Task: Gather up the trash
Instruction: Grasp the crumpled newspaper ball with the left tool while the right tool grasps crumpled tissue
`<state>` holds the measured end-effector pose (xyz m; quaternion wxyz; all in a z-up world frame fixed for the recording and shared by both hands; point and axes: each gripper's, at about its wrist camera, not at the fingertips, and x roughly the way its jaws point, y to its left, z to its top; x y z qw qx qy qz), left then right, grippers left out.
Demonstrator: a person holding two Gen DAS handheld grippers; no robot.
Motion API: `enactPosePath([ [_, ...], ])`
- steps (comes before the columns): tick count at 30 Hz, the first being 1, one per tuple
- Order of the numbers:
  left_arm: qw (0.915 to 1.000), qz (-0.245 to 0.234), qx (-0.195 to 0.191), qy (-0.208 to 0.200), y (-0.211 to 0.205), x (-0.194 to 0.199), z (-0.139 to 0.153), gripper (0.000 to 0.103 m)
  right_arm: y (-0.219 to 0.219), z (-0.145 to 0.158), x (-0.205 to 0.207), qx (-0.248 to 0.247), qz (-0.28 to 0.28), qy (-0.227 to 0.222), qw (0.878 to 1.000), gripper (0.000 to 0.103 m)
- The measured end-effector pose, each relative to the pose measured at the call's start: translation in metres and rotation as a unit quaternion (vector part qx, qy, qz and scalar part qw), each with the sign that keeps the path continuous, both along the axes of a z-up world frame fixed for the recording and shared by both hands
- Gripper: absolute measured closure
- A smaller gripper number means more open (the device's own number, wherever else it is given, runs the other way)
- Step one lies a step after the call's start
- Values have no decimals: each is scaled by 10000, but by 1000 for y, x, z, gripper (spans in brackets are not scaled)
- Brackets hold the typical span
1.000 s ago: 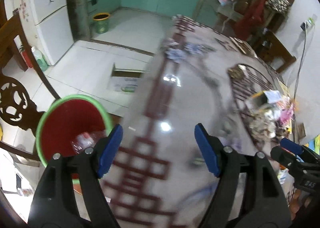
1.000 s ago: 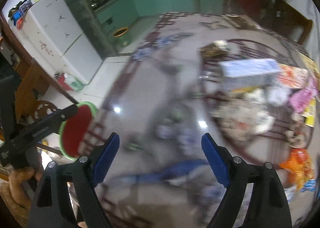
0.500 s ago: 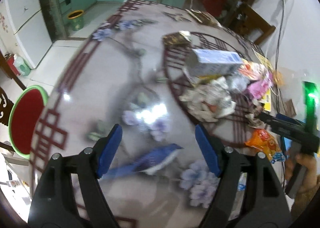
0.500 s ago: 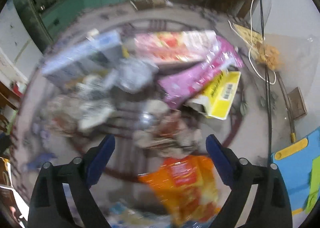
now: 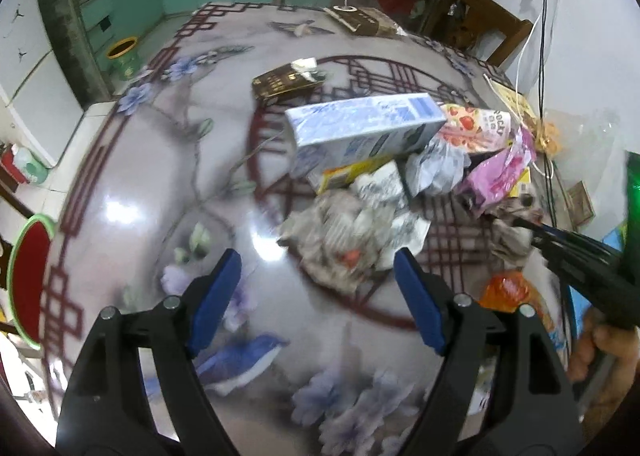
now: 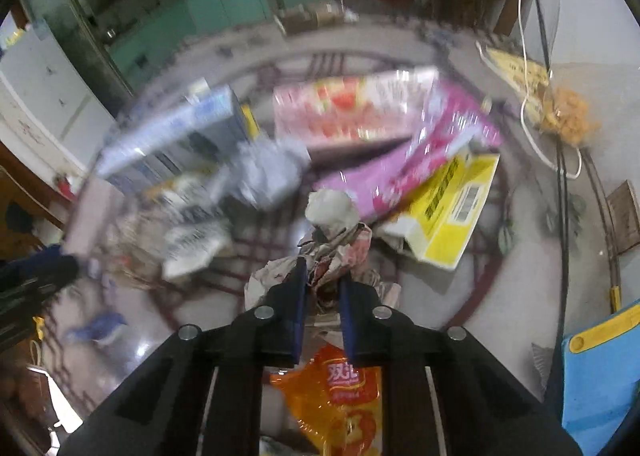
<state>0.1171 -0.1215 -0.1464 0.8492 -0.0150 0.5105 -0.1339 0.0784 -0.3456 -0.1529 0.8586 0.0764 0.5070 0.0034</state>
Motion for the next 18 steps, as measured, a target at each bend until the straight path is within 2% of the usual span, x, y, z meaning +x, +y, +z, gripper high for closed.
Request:
enactPosePath([
  [6, 9992, -114, -40, 370, -23, 31, -30, 27, -4, 24, 6, 328, 126, -192, 9992, 91],
  [9, 9981, -107, -42, 604, -29, 40, -46, 28, -5, 21, 11, 535, 230, -108, 9982, 90],
  [12, 9973, -69, -167, 706, -28, 45, -56, 34, -7, 15, 15, 668, 275, -48, 9974, 90],
  [14, 9972, -43, -269, 699, -25, 46, -56, 42, -3, 10, 19, 693, 335, -14, 9970, 90],
  [15, 9973, -34, -256, 688, -24, 47, -56, 59, -1, 9, 21, 696, 376, -6, 9969, 90],
  [16, 9973, -34, -167, 709, -24, 48, -57, 62, 1, 9, 23, 697, 409, -5, 9967, 90],
  [18, 9971, -1, -256, 720, -20, 46, -55, 64, 6, 11, 25, 695, 476, -32, 9964, 90],
])
